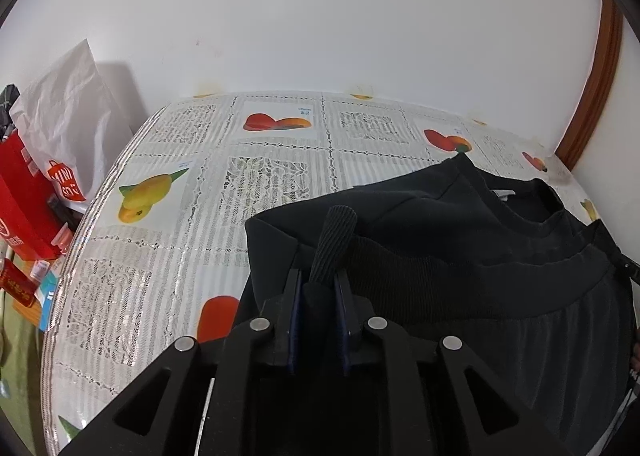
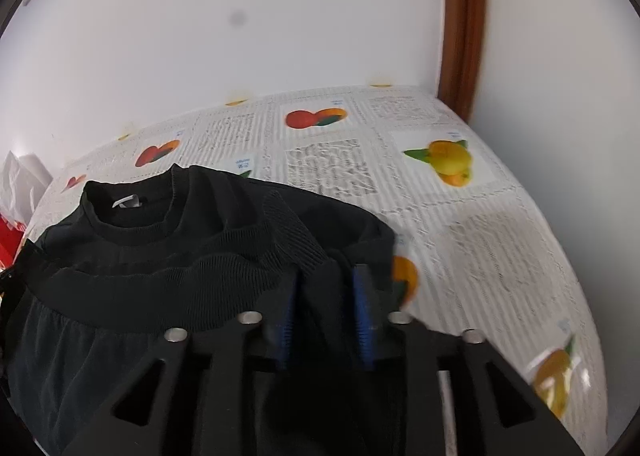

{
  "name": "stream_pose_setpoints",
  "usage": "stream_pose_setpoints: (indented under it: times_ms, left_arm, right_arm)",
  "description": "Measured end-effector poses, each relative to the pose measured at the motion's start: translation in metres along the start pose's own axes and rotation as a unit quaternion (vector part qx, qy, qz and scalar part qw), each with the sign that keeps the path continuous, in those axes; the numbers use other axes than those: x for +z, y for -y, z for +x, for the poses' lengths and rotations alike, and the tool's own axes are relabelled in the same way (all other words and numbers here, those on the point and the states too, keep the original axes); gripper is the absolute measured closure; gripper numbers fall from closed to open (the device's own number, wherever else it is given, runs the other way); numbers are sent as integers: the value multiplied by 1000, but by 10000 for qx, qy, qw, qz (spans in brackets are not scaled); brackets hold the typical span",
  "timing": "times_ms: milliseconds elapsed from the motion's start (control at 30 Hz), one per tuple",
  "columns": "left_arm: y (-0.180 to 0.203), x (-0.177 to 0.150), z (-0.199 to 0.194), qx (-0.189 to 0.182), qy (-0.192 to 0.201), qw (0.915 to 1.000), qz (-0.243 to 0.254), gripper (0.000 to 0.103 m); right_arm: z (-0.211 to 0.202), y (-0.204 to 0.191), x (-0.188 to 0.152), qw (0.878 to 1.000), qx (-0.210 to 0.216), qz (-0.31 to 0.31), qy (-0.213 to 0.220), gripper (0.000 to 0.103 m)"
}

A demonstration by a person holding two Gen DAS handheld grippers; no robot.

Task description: Fold small clothes

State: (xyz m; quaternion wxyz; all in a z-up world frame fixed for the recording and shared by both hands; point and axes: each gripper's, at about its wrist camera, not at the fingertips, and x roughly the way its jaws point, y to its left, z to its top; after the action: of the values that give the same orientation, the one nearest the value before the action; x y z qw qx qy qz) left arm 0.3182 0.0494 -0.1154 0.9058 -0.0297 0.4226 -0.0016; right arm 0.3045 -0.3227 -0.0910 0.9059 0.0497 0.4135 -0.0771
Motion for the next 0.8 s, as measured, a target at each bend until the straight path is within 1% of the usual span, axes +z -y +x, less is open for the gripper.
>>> stream_pose_setpoints:
  times_ms: [67,133,200,333,400,433,533,600,733,800]
  left_arm:
    - [1,-1,-2,30,-12,10000,54,86]
    - [-1,-4,-6,10,-27,10000,60,80]
    - [-4,-7,-11,-51,-84,9999,21,69]
    - [-15,-23,-27,-208,-173,9996,-51,67]
    - [-21,-34,-36,-250,-204,9995,-76,60]
    - [-25,-39,-41,-297,-214,9993,-103,59]
    - [-40,-59,-55,-381,-212,9988,-222,58]
    - [-52,-73,-62,-390,-252,9984,-336,58]
    - [-71,-99,-71,-663,-446,9949,-620,58]
    - [-74,-109,-75,-717,-474,9941,-658,58]
  right_arm:
    - [-11,3,-8,10000,8,7,22,58]
    - [-22,8,-19,10000,-4,20,-59,56]
    - [-36,13,-33,10000,-31,33,-66,54]
    - [-58,21,-59,9999,-112,-3,-117,51]
    - [-69,25,-74,9998,-103,33,-145,49]
    - [-72,26,-79,9998,-93,42,-171,48]
    - [-74,31,-95,9995,-76,75,-287,48]
    - [-75,34,-101,9995,38,150,-276,47]
    - [-70,36,-102,9989,176,315,-309,47]
    - [-64,36,-100,9983,255,372,-360,47]
